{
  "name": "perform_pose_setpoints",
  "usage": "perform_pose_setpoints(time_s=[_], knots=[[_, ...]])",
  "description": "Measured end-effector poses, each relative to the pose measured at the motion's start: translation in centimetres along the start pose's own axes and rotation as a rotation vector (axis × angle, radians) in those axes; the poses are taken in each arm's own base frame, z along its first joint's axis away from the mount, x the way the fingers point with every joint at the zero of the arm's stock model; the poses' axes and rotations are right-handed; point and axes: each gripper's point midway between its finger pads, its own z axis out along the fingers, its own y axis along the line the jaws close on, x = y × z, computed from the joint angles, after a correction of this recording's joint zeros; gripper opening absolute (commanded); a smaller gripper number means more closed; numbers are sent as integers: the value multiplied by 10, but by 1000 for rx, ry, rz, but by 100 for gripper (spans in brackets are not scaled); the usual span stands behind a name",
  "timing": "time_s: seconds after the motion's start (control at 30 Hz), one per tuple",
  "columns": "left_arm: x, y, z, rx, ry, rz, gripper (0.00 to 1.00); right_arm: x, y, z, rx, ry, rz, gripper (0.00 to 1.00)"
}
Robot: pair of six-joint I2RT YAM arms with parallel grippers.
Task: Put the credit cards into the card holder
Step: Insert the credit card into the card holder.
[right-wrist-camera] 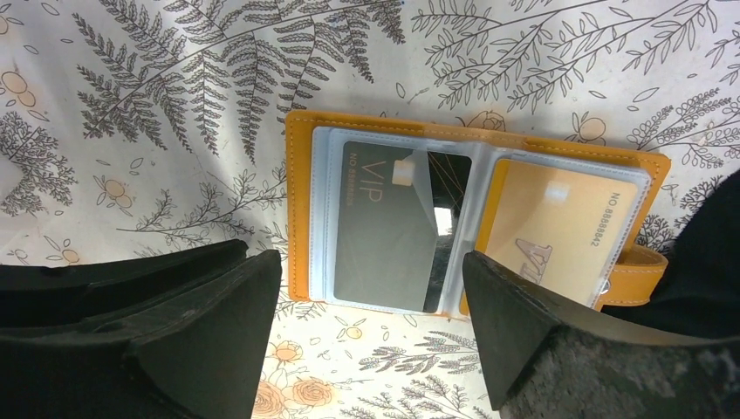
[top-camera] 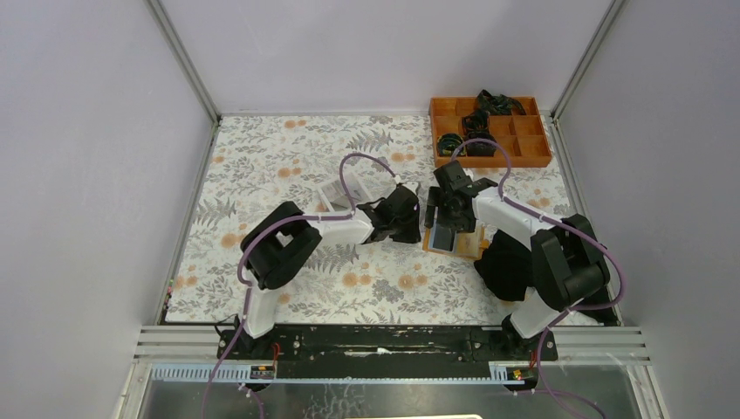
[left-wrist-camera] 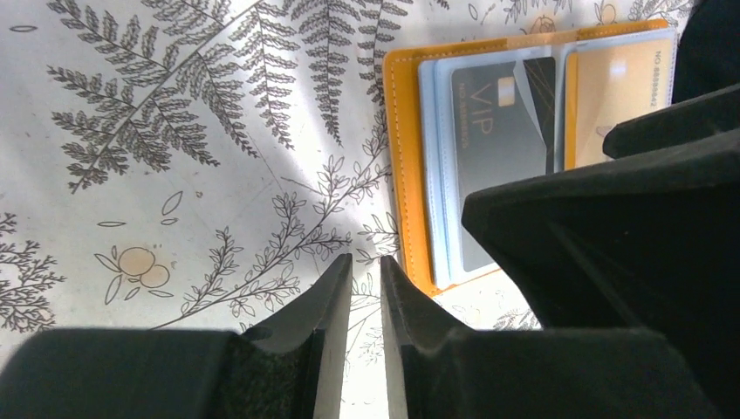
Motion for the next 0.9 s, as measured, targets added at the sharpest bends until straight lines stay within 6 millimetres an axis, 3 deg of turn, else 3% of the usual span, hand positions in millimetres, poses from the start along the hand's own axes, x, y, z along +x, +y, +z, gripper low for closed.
perform_pose_setpoints(time_s=[0.27, 0.47, 0.7, 0.9], knots=[[3, -11, -4, 65, 11, 2, 26, 2, -3, -2, 13, 6, 2, 54], [1, -19, -5, 105, 8, 5, 26, 3, -6, -2, 28, 7, 4, 43], [2, -22, -6, 120, 15, 7, 26, 4, -7, -2, 34, 11, 6, 42], [3, -24, -6, 132, 23, 7, 26, 5, -7, -2, 35, 13, 7, 52]])
